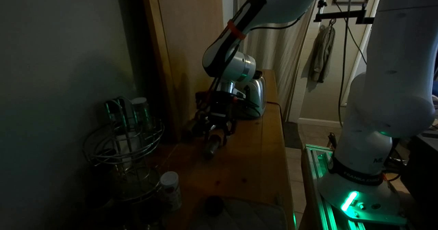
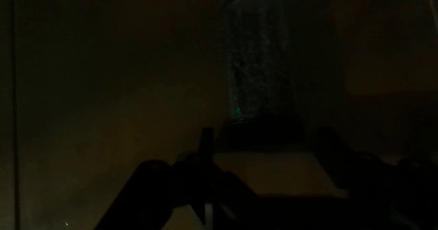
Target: Flip the bottle over
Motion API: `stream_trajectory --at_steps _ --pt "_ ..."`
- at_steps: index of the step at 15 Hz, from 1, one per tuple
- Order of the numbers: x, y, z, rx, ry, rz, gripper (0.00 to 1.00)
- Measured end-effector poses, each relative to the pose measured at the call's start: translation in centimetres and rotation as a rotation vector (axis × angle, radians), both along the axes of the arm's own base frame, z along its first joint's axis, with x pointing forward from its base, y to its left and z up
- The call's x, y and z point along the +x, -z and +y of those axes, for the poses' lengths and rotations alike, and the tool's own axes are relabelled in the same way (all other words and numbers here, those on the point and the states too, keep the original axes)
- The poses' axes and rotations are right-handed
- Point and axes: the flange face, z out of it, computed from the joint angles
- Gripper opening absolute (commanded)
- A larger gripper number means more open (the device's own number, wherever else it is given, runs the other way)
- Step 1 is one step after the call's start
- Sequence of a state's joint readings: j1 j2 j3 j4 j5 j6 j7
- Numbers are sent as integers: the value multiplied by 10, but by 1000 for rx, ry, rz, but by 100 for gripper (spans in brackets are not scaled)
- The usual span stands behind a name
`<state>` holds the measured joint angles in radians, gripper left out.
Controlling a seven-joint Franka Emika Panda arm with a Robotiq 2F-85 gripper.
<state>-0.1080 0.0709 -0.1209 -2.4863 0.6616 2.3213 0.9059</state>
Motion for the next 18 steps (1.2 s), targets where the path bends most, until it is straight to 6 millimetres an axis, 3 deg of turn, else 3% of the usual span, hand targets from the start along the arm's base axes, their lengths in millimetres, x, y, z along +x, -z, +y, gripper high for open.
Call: stream_trajectory --at_steps 3,4,11,18 --pt "1 -1 -3 -1 6 -3 25" --pt "1 -2 -3 -1 7 -5 24" --pt "0 -6 -1 -9 4 -3 24" --pt "-8 -42 22 -114 -34 9 24"
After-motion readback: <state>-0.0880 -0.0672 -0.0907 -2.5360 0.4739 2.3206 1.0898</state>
